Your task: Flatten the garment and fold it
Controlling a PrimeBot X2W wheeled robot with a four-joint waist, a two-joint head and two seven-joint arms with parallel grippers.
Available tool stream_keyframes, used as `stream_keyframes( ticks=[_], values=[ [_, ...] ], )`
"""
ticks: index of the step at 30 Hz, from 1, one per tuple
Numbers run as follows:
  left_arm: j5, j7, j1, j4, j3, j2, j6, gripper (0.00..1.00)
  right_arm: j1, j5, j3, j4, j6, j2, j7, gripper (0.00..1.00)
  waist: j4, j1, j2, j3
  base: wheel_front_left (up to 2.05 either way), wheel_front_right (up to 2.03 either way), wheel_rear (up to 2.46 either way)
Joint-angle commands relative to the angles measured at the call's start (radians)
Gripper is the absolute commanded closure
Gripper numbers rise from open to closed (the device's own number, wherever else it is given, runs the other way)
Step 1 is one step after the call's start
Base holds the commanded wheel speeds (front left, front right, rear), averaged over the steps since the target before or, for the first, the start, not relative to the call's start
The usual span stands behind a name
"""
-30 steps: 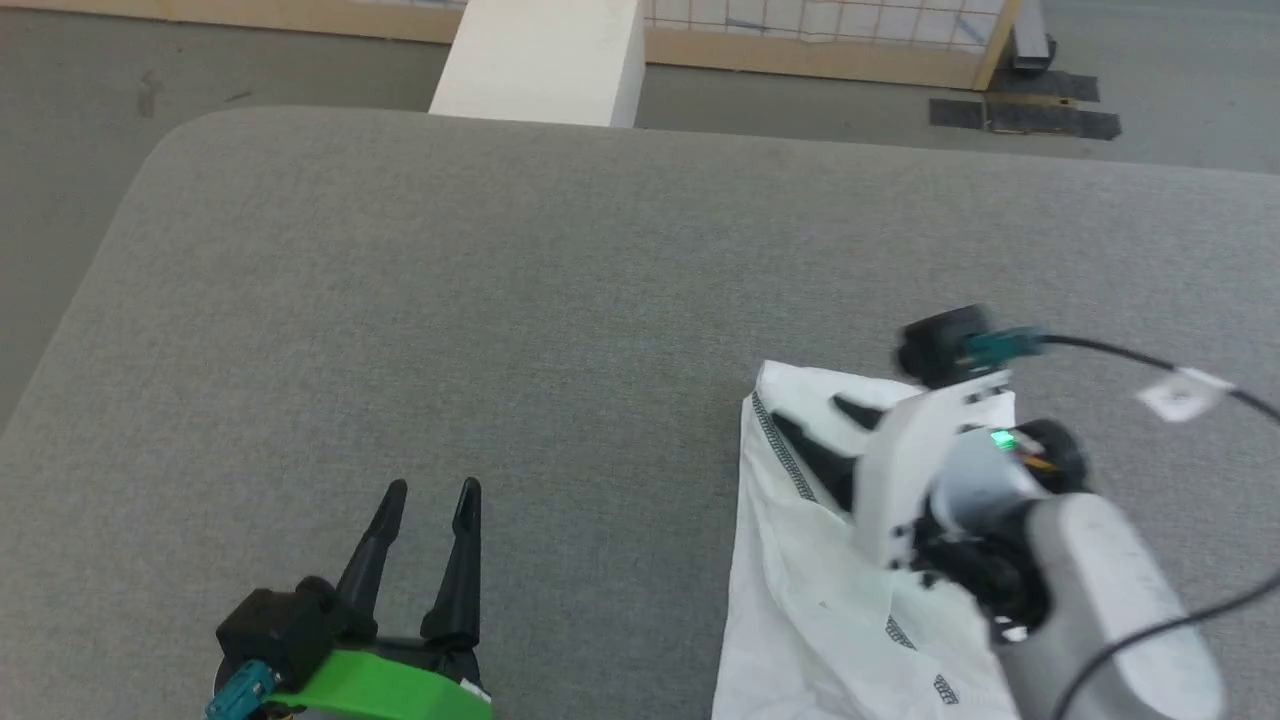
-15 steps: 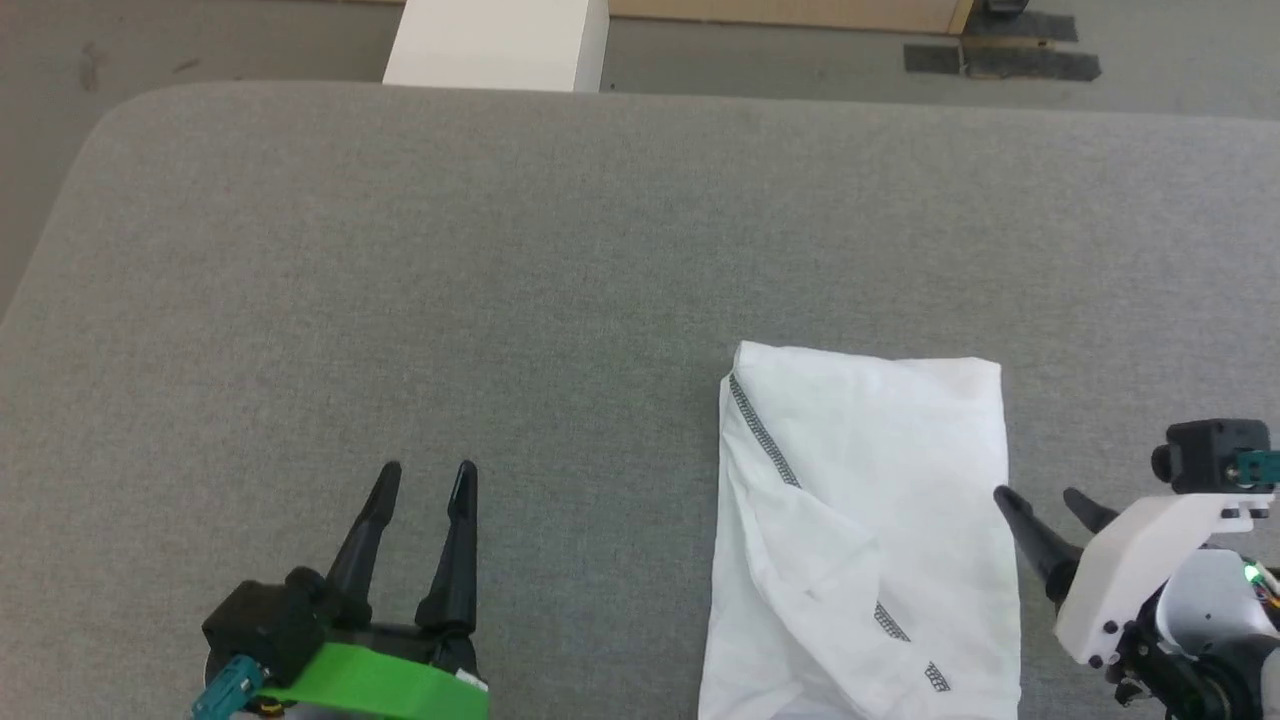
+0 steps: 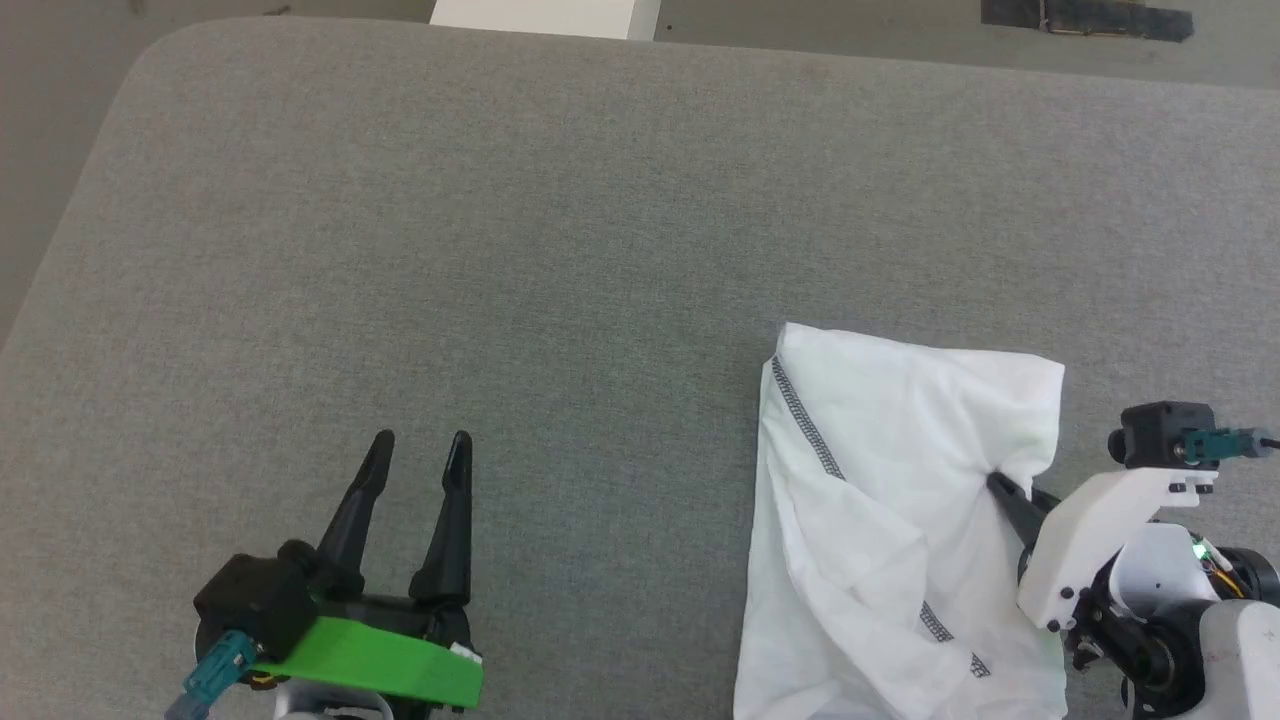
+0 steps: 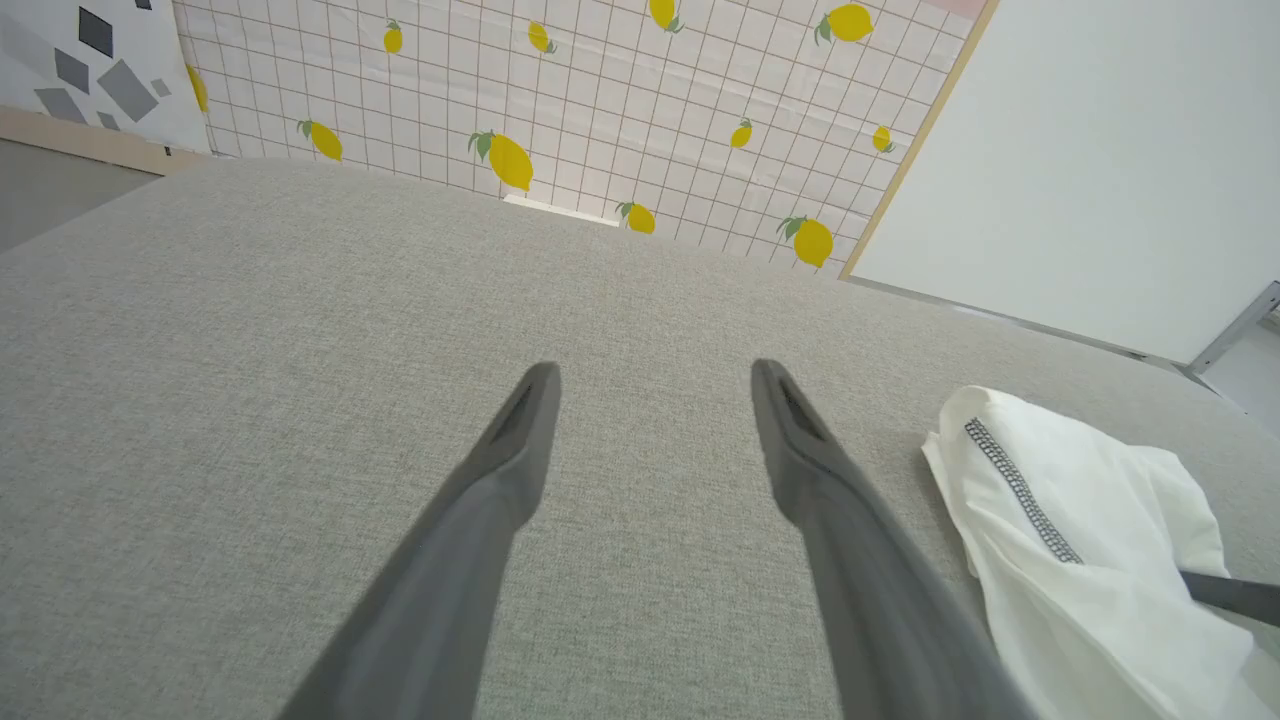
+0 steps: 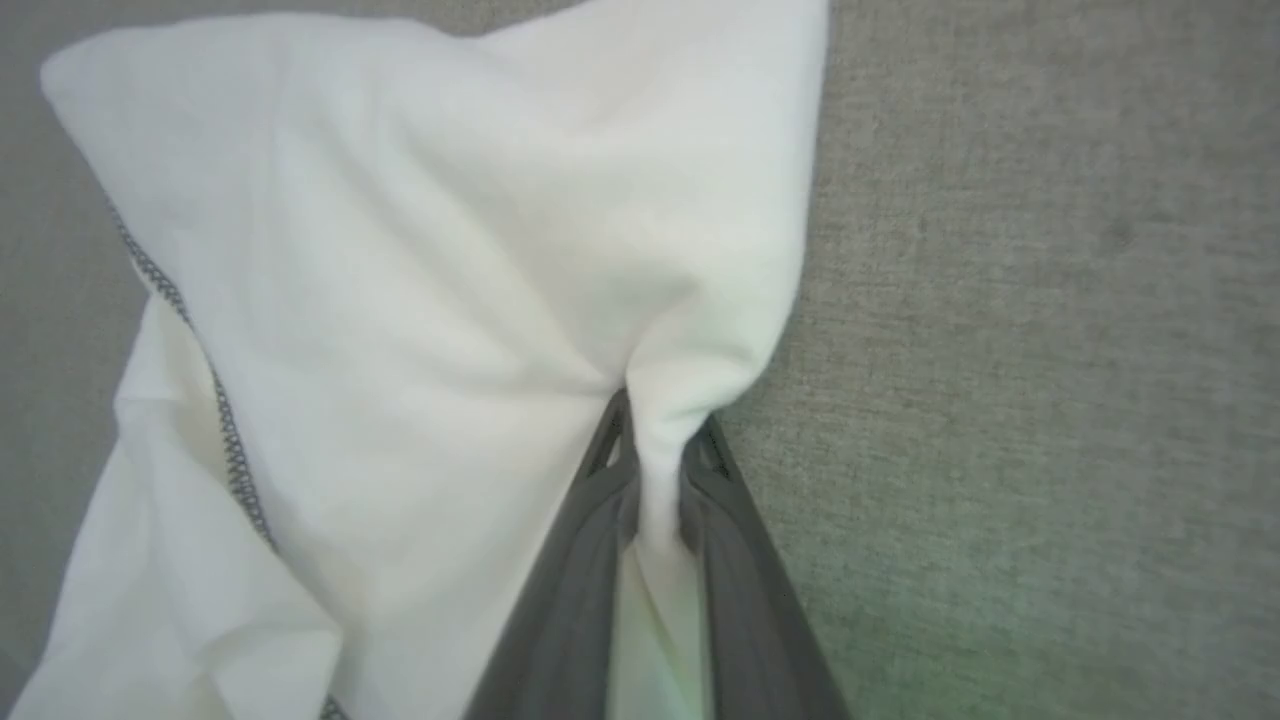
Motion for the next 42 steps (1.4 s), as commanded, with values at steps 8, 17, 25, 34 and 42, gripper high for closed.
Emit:
stream_keyframes(
  ticks=[8, 17, 25, 34, 42],
  values=[
    [0.008, -0.003, -0.005, -0.003, 0.006, 0.007, 0.003, 0.00, -0.097, -0.028, 0.011, -0.022, -0.001, -0.123, 0.044, 1.00, -0.087, 0.0000, 0.0000, -0.043, 0.00, 0.00, 0.00],
    [0.021, -0.002, -0.027, -0.028, 0.006, 0.019, 0.006, 0.00, -0.235, -0.058, 0.100, -0.086, -0.001, -0.461, 0.178, 1.00, -0.150, 0.0000, 0.0000, 0.026, 0.00, 0.00, 0.00],
    [0.061, -0.002, -0.105, -0.102, 0.017, 0.043, 0.013, 0.00, -0.323, -0.077, 0.134, -0.047, -0.001, -0.731, 0.191, 1.00, -0.160, 0.0000, 0.0000, 0.166, 0.00, 0.00, 0.00],
    [0.101, 0.004, -0.190, -0.172, 0.032, 0.062, 0.026, 0.00, -0.379, -0.136, 0.077, 0.029, -0.001, -0.881, 0.176, 1.00, -0.177, 0.0000, 0.0000, 0.298, 0.00, 0.00, 0.00],
    [0.096, 0.014, -0.223, -0.222, 0.046, 0.070, 0.029, 0.00, -0.367, -0.197, -0.011, 0.097, -0.001, -0.937, 0.123, 1.00, -0.195, 0.0000, 0.0000, 0.386, 0.00, 0.00, 0.00]
  ],
)
